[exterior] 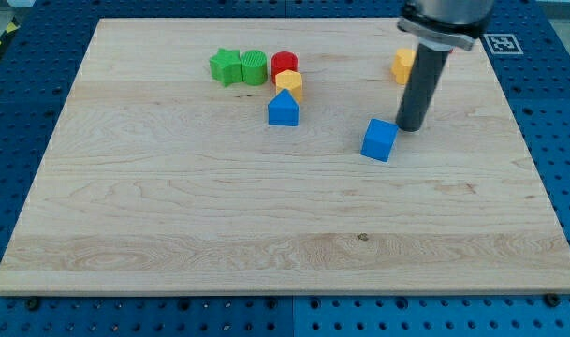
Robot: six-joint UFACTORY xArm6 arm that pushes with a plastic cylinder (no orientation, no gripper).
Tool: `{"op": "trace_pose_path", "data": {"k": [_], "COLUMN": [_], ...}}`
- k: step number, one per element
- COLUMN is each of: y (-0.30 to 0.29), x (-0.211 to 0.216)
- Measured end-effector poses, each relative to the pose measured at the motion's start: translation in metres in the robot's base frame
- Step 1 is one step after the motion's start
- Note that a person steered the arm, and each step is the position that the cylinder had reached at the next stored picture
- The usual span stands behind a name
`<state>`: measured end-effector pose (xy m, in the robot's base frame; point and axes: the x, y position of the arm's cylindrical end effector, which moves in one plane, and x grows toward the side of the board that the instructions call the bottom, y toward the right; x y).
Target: Move the blue cube below the blue triangle
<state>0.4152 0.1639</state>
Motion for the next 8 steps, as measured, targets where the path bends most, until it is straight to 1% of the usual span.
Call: {"op": "trace_pose_path", "data": {"k": [2,4,5,7,8], "y": [-0.002,-0.051,-0.052,-0.083,-0.088], "x": [0.025,0.028,0.028,0.028,0.033]}}
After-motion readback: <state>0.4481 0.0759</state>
